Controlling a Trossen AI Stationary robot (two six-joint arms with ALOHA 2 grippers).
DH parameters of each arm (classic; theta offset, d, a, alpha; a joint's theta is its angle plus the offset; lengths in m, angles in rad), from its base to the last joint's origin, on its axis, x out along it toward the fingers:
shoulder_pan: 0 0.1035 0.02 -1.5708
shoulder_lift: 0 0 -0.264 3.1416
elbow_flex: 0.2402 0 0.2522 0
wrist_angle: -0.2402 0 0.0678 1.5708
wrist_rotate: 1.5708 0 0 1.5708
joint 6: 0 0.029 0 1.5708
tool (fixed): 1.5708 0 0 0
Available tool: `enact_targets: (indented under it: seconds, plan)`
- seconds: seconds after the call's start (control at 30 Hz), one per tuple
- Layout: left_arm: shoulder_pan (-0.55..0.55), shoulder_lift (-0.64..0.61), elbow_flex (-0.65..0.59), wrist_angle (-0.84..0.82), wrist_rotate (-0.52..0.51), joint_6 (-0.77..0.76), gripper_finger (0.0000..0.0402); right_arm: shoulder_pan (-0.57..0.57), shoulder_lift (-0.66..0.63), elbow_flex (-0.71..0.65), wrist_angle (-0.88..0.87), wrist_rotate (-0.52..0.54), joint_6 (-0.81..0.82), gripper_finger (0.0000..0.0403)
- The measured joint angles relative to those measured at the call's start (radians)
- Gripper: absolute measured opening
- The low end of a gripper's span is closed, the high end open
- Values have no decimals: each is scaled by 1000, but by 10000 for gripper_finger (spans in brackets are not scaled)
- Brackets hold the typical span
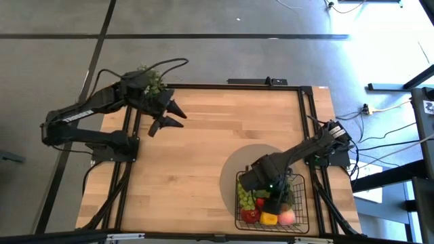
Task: Build produce basket
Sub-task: Return to Home Position
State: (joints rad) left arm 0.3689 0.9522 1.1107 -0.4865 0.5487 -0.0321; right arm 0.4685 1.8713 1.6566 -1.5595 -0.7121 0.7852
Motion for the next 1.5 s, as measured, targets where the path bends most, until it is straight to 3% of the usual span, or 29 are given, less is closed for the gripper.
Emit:
enact_targets:
  seconds: [0.13,0.33,0.53,0.67,0.83,1.0,1.2,1.3,1.5]
  plan:
    - [-21,-32,0,5,0,-94,172,-26,1,103,-14,86,71,3]
    - [-40,-61,0,11,-3,-114,172,-28,0,294,-12,262,168,1]
    - [-64,-69,0,8,-49,-225,159,-15,0,482,-11,507,145,1]
    - [-71,-89,0,5,-93,-246,111,-14,-3,588,-11,699,-16,1]
    - [-71,-151,0,-26,-187,-201,16,-14,-67,657,-10,892,-212,0]
    - [-71,-277,0,-106,-292,-193,3,-15,-216,634,-14,1012,-292,0]
    - [-71,-424,0,-212,-341,-148,0,-16,-406,548,28,1046,-377,0]
    - [-71,-496,0,-225,-346,-116,0,-15,-515,437,96,1107,-411,0]
    - [-71,-627,0,-315,-333,-92,0,-15,-769,107,346,1103,-432,0]
